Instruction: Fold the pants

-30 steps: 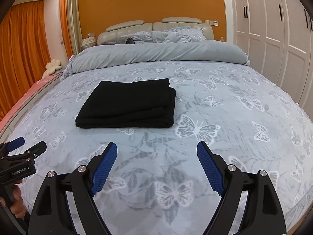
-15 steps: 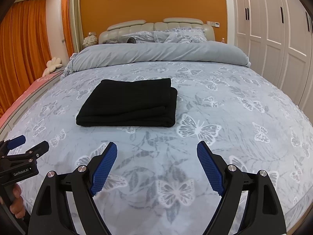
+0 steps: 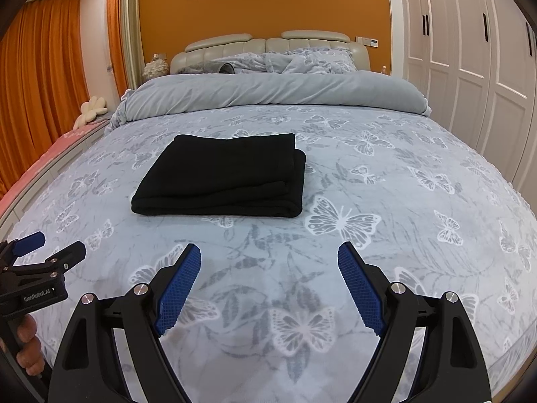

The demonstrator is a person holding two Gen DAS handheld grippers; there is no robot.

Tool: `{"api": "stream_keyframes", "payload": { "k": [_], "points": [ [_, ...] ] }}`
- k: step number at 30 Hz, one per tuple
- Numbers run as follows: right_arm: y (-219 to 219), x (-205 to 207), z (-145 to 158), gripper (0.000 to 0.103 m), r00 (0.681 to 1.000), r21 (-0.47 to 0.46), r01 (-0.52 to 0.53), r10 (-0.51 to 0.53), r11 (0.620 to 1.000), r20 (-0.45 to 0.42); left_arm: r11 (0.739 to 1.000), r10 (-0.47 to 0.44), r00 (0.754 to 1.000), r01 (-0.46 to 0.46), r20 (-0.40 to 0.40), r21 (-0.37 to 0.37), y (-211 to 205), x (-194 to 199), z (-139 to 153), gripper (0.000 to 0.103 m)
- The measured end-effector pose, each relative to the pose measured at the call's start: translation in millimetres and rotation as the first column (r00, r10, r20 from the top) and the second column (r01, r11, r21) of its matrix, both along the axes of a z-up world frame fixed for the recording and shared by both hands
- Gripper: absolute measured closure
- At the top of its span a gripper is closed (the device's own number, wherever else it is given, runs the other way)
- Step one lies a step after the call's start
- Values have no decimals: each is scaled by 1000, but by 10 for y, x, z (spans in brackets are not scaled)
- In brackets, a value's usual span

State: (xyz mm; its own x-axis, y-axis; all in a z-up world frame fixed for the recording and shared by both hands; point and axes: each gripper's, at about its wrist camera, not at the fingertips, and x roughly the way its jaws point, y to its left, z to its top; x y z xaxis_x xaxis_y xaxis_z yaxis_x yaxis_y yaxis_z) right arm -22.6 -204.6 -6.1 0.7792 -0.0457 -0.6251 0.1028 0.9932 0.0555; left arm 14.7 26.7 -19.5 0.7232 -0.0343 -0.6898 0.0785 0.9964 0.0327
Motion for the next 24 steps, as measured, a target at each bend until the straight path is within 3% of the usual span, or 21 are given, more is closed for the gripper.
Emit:
{"api": "stream_keyframes", "payload": {
  "k": [15, 17, 24],
  "points": [
    [12, 5, -6, 21, 1000, -2, -3, 3, 1000, -2, 1000, -10, 1000, 10, -2, -10, 17, -4, -5, 5],
    [13, -2, -4, 21, 1000, -1, -1, 1, 1000, -1, 999, -31, 1000, 31, -3, -38, 26, -16, -5, 5],
    [31, 1, -9, 21, 1000, -3, -3, 3, 1000, -3, 1000, -29, 999, 29, 27, 8, -9, -41, -2, 6]
  ]
}}
